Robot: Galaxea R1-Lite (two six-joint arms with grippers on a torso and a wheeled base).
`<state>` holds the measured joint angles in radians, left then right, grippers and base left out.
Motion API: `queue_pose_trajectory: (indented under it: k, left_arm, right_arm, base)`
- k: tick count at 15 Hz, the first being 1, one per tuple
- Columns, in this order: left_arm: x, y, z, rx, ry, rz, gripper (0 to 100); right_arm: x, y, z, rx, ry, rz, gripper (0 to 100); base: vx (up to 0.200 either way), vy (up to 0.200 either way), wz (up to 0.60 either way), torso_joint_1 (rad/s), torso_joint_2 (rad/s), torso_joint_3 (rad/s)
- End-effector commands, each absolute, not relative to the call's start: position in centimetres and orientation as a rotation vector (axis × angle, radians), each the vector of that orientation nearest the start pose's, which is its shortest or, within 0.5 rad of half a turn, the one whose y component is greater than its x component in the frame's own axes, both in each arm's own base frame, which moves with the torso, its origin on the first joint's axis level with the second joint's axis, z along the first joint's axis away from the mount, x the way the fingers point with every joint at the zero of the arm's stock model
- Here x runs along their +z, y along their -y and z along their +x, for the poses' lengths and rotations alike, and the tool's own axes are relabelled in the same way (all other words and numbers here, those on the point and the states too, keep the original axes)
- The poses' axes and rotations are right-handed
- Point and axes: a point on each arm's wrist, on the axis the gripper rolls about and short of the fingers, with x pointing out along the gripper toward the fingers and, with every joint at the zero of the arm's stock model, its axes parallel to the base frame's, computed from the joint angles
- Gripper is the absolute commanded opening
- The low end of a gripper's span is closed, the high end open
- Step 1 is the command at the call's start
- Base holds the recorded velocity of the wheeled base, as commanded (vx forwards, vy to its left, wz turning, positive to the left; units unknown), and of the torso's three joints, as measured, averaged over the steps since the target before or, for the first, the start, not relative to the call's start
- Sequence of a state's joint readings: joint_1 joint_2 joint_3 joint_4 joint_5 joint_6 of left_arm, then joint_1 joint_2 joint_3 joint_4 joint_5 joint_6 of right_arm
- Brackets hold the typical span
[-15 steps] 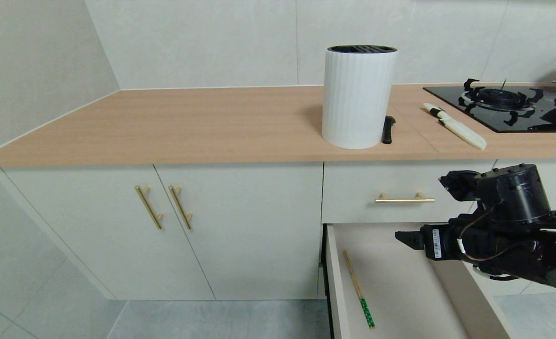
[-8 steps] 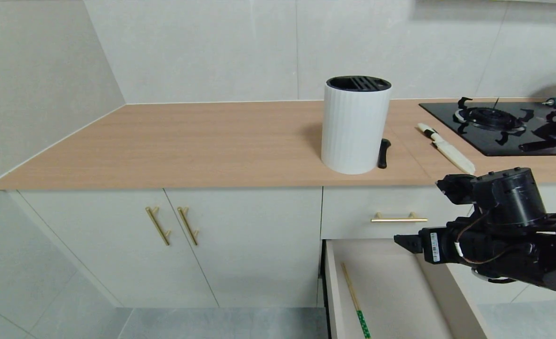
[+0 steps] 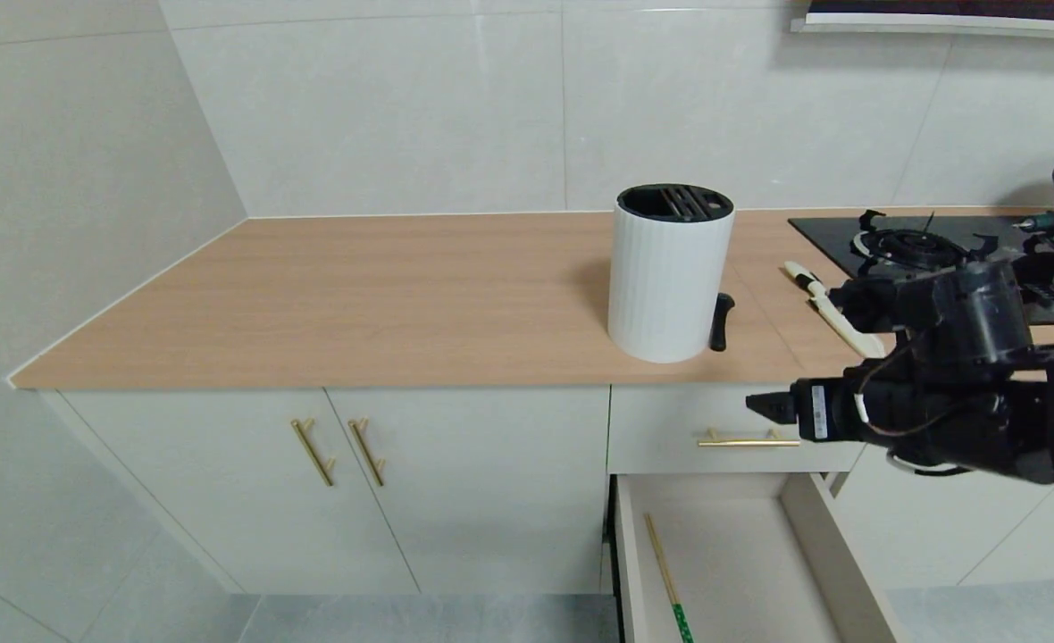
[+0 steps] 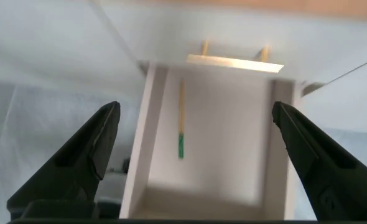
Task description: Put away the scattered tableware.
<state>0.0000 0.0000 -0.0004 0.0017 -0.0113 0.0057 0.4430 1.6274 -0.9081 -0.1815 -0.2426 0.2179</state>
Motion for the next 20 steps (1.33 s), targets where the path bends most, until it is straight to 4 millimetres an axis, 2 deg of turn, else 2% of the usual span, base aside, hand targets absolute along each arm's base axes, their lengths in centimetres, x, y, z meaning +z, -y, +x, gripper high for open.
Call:
queue_pose_trajectory:
  k: [1,2,3,4,5,7,8,11,13,20]
  left_arm:
    - [7.6,0.0,-2.3,-0.011,-0.002,0.006,100]
    - [7.5,0.0,-2.3,-0.012,-0.003,0.006,100]
    - [7.6,0.0,-2.3,-0.012,-0.001,0.006,100]
    - [7.5,0.0,-2.3,-0.011,-0.003,0.006,100]
    - [7.6,0.0,-2.3,-0.011,-0.002,0.006,100]
    - [7.6,0.0,-2.3,-0.011,-0.002,0.006,100]
    - [7.6,0.0,-2.3,-0.012,-0.001,0.006,100]
    - [7.5,0.0,-2.3,-0.012,-0.003,0.006,100]
    - [7.6,0.0,-2.3,-0.012,-0.001,0.006,100]
    - [7.6,0.0,-2.3,-0.011,-0.002,0.006,100]
  right_arm:
    - [20.9,-10.9,30.3,0.061,-0.511,0.053,100]
    - [21.7,-10.3,33.0,0.019,-0.506,0.063,100]
    - [21.9,-10.1,34.1,0.006,-0.502,0.06,100]
    - [21.7,-9.5,36.9,-0.023,-0.49,0.047,100]
    - [21.3,-9.2,38.6,-0.037,-0.483,0.048,100]
    - [20.0,-8.9,40.6,-0.058,-0.49,0.052,100]
    - [19.8,-8.9,40.8,-0.06,-0.493,0.052,100]
    - [17.1,-9.5,43.4,-0.061,-0.473,0.063,100]
    - [16.5,-9.6,44.0,-0.061,-0.453,0.068,100]
    - [17.3,-9.9,44.3,-0.081,-0.402,0.129,100]
  base:
    - [0.0,0.0,0.0,0.0,0.0,0.0]
    - [0.0,0.0,0.0,0.0,0.0,0.0]
    - [0.0,0.0,0.0,0.0,0.0,0.0]
    - [0.0,0.0,0.0,0.0,0.0,0.0]
    - [0.0,0.0,0.0,0.0,0.0,0.0]
    - [0.0,0.0,0.0,0.0,0.0,0.0]
    - [0.0,0.0,0.0,0.0,0.0,0.0]
    - [0.0,0.0,0.0,0.0,0.0,0.0]
    - [0.0,0.0,0.0,0.0,0.0,0.0]
    - [0.0,0.0,0.0,0.0,0.0,0.0]
